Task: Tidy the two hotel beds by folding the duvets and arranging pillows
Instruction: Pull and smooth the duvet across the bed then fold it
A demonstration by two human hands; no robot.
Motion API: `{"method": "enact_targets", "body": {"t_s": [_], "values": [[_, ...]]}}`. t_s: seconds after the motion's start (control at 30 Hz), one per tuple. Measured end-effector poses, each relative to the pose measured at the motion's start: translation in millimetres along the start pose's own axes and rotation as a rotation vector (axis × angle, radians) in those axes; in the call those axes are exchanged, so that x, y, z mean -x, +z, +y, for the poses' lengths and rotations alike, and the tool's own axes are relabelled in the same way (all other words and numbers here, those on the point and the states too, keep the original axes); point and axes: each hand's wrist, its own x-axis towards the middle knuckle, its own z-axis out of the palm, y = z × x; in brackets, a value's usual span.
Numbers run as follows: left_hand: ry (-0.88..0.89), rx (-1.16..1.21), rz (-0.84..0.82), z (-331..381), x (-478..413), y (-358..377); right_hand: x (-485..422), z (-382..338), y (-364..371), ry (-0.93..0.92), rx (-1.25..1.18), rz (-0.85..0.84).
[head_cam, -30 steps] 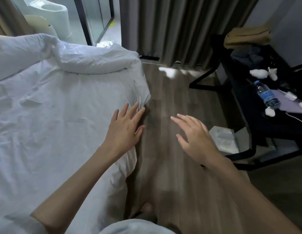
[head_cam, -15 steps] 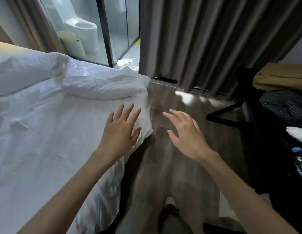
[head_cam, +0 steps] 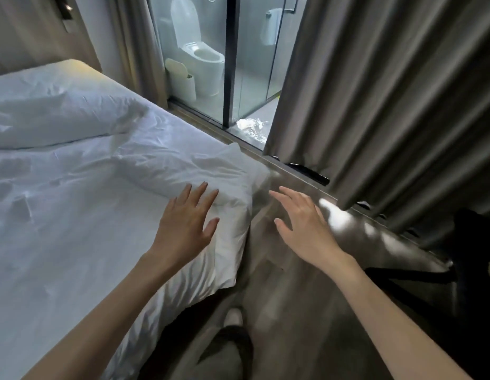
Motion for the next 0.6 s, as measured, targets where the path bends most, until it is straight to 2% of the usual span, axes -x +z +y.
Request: {"method": "enact_targets", "body": {"t_s": [0.17,0.43,0.6], "values": [[-0.069,-0.001,-0.057,-4.4,-112.5,50.9,-111.5,68.1,4.1,-0.045,0.022,-0.016],[-0.261,0.042,-0.100,-28.6,-299.8,98.6,-301.7,149.8,12.1,-0.120,0.039,-0.158],[-0.403,0.060,-0.115,-55.1,-365.0,119.6,-408.1,172.0,33.3,-0.180,0.035,-0.269]]}}
